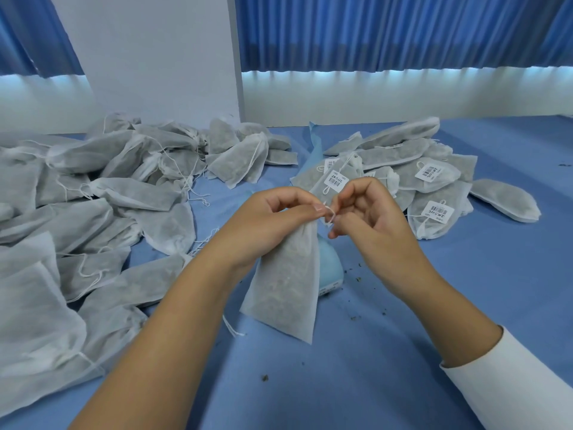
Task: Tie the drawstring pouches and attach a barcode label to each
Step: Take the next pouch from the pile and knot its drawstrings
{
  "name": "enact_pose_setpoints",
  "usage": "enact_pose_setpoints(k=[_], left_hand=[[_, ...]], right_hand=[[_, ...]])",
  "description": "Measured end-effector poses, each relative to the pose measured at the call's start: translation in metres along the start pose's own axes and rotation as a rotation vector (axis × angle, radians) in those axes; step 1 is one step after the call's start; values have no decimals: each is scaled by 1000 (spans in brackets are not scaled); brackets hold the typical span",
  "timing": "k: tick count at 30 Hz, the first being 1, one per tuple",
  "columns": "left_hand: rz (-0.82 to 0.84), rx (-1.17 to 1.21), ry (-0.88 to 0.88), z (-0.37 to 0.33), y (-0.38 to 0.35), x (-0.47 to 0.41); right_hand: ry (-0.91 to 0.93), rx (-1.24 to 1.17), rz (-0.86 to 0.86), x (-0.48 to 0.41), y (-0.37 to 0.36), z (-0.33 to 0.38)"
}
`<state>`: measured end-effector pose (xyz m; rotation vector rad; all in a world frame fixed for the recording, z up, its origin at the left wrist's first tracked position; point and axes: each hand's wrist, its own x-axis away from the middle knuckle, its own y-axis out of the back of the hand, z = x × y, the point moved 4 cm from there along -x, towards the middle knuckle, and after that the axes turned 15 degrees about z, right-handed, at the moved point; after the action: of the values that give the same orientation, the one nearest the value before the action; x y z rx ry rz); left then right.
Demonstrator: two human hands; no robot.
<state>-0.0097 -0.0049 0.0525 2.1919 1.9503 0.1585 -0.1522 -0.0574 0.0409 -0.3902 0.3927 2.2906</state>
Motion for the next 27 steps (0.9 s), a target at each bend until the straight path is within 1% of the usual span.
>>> enact_pose_setpoints(k=[4, 8, 14, 17, 20, 27], left_hand=[[-16, 2, 3, 0, 3, 0], [-36, -31, 42, 4, 4, -2], [-52, -81, 100, 8, 6, -3], [-46, -92, 109, 8, 5, -3], [-31, -86, 114, 8, 4, -2], [51, -48, 107, 8, 1, -2]], right_hand=[[24, -48, 7, 1, -2, 1], [36, -73, 0, 1, -1, 3], [36, 125, -14, 3, -2, 3], [37, 145, -6, 3, -3, 2], [21, 88, 16, 2, -1, 1], [-66, -136, 81, -2, 2, -6]])
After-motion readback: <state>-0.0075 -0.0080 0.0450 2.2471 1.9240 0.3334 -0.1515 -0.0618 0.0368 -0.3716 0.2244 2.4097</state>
